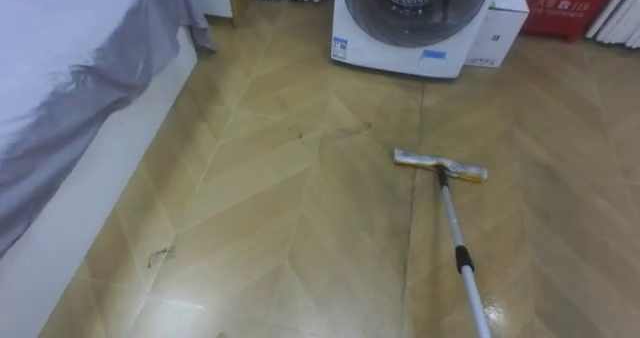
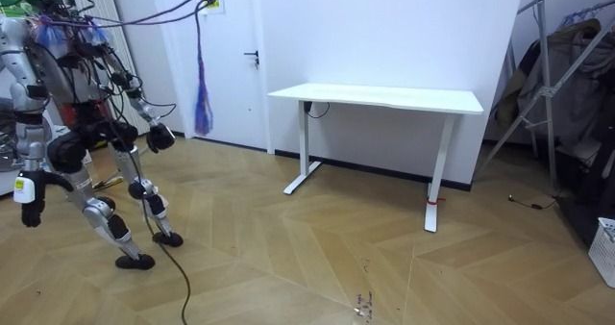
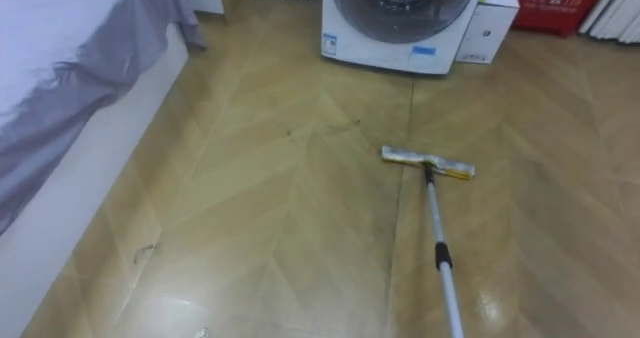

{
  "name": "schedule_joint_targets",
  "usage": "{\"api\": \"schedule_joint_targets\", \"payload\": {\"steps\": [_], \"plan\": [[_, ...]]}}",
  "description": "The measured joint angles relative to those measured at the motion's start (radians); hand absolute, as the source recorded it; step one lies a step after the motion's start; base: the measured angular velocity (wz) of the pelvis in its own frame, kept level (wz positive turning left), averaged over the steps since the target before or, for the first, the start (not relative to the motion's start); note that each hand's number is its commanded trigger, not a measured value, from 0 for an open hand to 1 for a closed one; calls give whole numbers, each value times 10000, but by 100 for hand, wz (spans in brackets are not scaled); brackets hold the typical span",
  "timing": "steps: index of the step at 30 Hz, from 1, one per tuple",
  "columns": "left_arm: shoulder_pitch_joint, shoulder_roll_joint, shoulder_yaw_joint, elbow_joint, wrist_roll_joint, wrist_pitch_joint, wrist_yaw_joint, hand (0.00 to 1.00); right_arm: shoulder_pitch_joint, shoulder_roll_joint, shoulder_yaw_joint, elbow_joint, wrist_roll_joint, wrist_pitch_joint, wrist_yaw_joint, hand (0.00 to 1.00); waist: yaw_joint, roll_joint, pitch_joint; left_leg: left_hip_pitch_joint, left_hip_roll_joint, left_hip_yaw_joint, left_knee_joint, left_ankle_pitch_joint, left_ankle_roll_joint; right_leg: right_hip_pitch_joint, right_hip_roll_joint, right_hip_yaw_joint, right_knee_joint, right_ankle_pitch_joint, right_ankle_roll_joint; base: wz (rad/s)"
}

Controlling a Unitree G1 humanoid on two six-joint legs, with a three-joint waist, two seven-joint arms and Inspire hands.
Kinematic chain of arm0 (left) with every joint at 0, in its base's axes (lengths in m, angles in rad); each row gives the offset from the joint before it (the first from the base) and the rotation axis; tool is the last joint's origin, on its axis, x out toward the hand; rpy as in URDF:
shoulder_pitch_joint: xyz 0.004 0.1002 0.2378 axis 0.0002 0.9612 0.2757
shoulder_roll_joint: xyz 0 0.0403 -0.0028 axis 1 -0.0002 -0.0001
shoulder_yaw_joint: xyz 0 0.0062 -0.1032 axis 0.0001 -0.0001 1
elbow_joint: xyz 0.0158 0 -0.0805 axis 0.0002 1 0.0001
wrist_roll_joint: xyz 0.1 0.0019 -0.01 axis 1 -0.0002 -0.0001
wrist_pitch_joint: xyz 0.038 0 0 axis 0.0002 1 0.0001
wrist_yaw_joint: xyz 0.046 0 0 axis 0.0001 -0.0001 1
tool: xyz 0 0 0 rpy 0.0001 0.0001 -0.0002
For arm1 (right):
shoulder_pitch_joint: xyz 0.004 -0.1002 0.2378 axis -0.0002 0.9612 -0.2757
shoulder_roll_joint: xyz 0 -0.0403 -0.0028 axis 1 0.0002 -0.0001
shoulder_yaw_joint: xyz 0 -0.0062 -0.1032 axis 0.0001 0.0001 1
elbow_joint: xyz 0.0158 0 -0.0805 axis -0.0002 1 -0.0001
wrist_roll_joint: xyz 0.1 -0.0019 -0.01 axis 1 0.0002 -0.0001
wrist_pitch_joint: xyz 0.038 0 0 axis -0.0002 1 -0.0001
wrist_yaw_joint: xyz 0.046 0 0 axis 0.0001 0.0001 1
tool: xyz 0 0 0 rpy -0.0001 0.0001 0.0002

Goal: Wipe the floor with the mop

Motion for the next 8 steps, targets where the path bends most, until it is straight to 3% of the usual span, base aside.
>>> {"api": "schedule_joint_targets", "payload": {"steps": [8], "plan": [[19,-44,364,-9,30,194,-55,0,170,3,-107,-191,-406,215,123,100,-7,65,-53,521,-13,-31,-298,82,-33,526,76,98,-397,191,1,-4]]}}
